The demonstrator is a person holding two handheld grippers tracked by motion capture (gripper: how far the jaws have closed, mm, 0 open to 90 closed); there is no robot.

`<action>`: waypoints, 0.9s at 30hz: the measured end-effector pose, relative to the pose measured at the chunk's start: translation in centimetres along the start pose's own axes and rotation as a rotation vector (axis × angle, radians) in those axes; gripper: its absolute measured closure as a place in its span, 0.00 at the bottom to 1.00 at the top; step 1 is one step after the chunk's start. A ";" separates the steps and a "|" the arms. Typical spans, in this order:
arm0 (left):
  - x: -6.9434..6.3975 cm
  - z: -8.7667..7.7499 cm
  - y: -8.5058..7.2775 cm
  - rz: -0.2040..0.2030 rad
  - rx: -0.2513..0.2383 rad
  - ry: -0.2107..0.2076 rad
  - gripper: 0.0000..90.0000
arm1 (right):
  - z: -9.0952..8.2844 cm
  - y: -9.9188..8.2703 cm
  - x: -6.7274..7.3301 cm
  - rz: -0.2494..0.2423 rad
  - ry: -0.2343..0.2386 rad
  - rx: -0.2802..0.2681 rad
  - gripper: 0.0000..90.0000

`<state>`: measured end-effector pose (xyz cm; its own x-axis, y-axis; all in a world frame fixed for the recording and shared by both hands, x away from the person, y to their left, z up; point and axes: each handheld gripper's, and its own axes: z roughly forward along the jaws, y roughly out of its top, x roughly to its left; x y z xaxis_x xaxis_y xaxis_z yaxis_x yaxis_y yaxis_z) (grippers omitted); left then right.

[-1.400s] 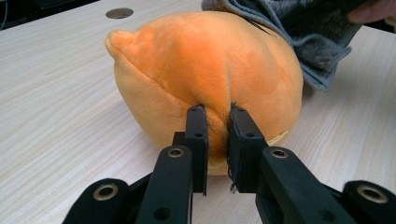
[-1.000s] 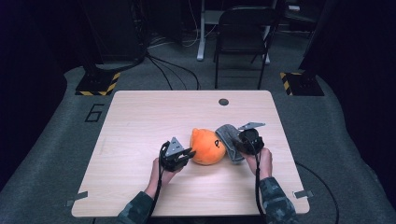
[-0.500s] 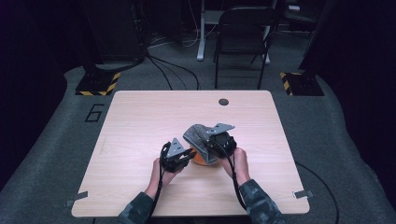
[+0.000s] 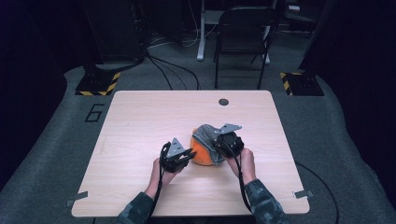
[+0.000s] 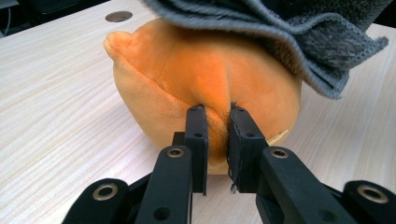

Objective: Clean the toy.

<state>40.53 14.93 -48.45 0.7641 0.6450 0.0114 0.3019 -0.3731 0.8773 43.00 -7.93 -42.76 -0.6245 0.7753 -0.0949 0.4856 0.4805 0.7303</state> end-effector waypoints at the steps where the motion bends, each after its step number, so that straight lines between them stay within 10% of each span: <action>1: 0.0 0.0 0.0 0.000 -0.001 0.001 0.88 | 0.0 -0.2 -0.2 0.007 -0.008 -0.003 0.84; 27: 0.3 0.0 -0.1 -0.004 0.003 0.000 0.88 | 3.6 -6.0 -5.9 0.151 -0.104 0.203 0.84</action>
<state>40.76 15.11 -48.53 0.7629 0.6465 0.0077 0.3069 -0.3726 0.8758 45.95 -13.89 -49.00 -0.4744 0.8773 -0.0720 0.6877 0.4204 0.5919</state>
